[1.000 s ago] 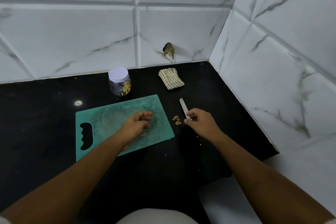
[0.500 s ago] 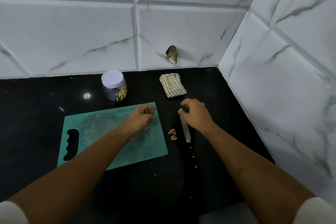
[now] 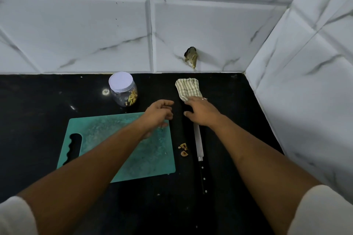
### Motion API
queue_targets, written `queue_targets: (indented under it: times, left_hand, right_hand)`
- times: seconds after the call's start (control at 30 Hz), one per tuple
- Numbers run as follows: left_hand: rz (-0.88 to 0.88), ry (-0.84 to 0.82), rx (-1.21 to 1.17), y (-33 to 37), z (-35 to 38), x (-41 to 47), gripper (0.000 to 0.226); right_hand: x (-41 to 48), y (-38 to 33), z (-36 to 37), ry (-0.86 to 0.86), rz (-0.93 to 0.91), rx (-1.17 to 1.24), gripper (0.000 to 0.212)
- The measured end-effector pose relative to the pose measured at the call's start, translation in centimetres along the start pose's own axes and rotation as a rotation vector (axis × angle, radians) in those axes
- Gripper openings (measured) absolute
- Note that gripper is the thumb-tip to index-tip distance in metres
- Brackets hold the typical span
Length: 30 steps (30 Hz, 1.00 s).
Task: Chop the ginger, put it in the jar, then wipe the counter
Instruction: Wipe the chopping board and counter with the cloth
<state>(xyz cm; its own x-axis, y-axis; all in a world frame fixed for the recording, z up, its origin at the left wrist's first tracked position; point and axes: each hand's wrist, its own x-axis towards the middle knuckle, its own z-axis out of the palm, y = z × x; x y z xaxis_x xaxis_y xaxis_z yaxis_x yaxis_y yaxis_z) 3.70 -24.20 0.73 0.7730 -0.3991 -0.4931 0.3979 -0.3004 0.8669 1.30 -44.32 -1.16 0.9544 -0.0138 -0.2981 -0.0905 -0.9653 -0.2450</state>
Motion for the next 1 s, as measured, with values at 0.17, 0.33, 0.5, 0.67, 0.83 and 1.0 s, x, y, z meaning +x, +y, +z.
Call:
queue_targets:
  times: [0.17,0.33,0.5,0.67,0.83,1.0]
  left_hand:
    - [-0.047,-0.019,-0.169,0.7,-0.3,-0.6,0.022]
    - [-0.157,-0.035,-0.431,1.6,-0.4,-1.1,0.045]
    - [-0.096,0.045,-0.488,0.5,-0.7,-2.5,0.023]
    - [0.023,-0.252,-0.469,-0.5,-1.3,-4.9,0.025]
    - [0.068,-0.267,-0.258,-2.3,-0.6,-6.2,0.027]
    - [0.042,-0.234,-0.072,-4.2,1.1,-6.7,0.026]
  right_hand:
    - [-2.5,-1.7,-2.4,0.137,-0.100,0.300,0.047]
    - [-6.9,-5.3,-1.5,0.145,-0.332,0.373,0.043]
    - [-8.9,-6.0,-1.5,0.373,-0.128,0.854,0.017]
    - [-9.6,-6.0,-2.7,0.079,0.299,1.413,0.050]
    - [-11.1,-6.3,-1.8,0.011,0.401,1.729,0.033]
    - [-12.9,-5.4,-0.3,0.210,0.455,1.510,0.026]
